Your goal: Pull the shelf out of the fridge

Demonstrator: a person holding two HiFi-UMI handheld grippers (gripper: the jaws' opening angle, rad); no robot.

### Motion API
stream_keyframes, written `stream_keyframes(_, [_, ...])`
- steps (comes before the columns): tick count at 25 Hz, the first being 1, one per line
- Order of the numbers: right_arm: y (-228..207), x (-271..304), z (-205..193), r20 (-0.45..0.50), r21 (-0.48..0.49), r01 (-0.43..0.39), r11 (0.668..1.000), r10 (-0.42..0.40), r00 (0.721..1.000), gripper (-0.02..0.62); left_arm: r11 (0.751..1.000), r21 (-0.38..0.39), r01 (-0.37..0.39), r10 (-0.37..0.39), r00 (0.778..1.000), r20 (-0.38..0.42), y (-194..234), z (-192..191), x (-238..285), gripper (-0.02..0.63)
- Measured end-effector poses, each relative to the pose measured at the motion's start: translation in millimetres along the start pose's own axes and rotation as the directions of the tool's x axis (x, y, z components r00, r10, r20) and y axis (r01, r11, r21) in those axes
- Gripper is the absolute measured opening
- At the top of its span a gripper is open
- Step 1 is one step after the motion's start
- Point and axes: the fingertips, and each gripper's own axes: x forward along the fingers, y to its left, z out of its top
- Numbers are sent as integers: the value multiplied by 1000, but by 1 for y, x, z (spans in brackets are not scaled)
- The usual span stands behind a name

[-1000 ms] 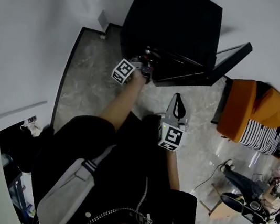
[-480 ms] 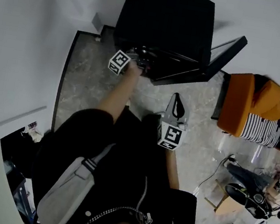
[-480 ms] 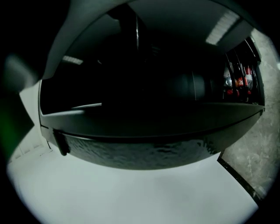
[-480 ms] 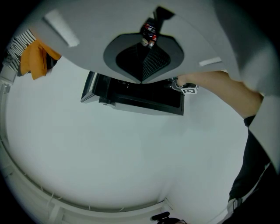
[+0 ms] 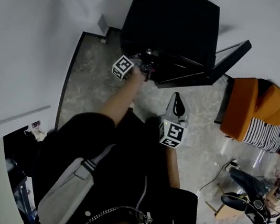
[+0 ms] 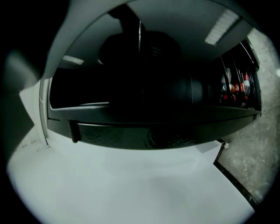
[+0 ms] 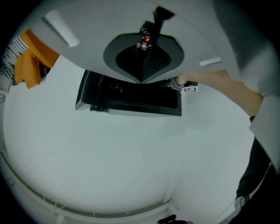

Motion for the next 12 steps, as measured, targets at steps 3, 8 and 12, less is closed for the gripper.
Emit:
stream_keyframes(3, [-2,10,-14,-50,116,-15,993,21,999,3,1000,-4,1,-1,1000,-14,0,-4,-12,21])
stream_keyframes(8, [-4,35,-42,-107,340,-63,938,105,989,3,1000,-11,-7,6,1000,-19,1,-6,-28,21])
stream_keyframes(12, [-12,58,-69,-133,508,-75,858,164,977,5,1000,-13,-14,13,999,-36,-1,-9,-36,23])
